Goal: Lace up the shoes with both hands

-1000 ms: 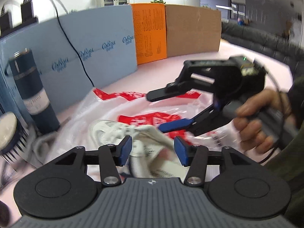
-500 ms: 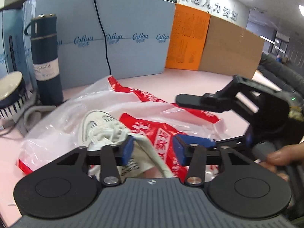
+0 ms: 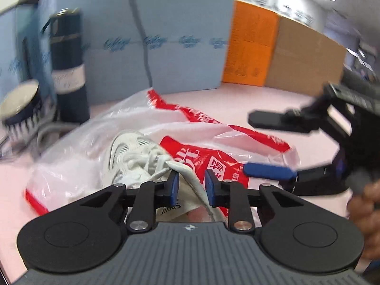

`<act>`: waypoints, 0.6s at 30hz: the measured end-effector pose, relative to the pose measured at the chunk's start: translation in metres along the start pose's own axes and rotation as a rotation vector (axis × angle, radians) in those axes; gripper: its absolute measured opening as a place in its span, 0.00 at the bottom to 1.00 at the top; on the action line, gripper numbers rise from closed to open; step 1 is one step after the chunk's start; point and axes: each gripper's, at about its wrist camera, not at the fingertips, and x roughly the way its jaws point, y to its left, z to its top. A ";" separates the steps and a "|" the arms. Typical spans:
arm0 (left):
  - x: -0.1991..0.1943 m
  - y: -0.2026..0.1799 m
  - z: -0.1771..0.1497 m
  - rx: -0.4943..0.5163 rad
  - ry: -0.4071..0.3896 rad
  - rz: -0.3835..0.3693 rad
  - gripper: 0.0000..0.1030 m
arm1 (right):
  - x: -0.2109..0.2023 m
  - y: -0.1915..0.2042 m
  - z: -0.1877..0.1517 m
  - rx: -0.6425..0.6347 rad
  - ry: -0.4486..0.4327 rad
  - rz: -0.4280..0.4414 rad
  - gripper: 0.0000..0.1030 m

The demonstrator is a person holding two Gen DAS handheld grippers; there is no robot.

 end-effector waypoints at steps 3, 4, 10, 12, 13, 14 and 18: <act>-0.002 -0.007 -0.003 0.121 -0.016 -0.062 0.20 | 0.000 0.003 0.002 -0.026 0.017 0.003 0.59; -0.003 -0.008 -0.003 0.142 -0.016 -0.082 0.20 | 0.002 0.004 0.001 -0.032 0.028 0.006 0.58; -0.002 -0.030 -0.013 0.290 0.017 -0.061 0.33 | 0.017 0.003 0.002 0.004 0.086 0.019 0.41; -0.006 -0.036 -0.019 0.333 0.013 -0.048 0.34 | 0.024 0.000 0.002 0.043 0.102 0.025 0.35; -0.008 -0.039 -0.021 0.345 0.008 -0.044 0.34 | 0.027 -0.001 0.002 0.057 0.109 0.027 0.32; -0.010 -0.039 -0.022 0.332 0.004 -0.049 0.34 | 0.030 -0.001 0.001 0.058 0.115 0.025 0.29; -0.012 -0.032 -0.021 0.264 -0.019 -0.017 0.34 | 0.038 0.001 0.000 0.053 0.125 0.009 0.28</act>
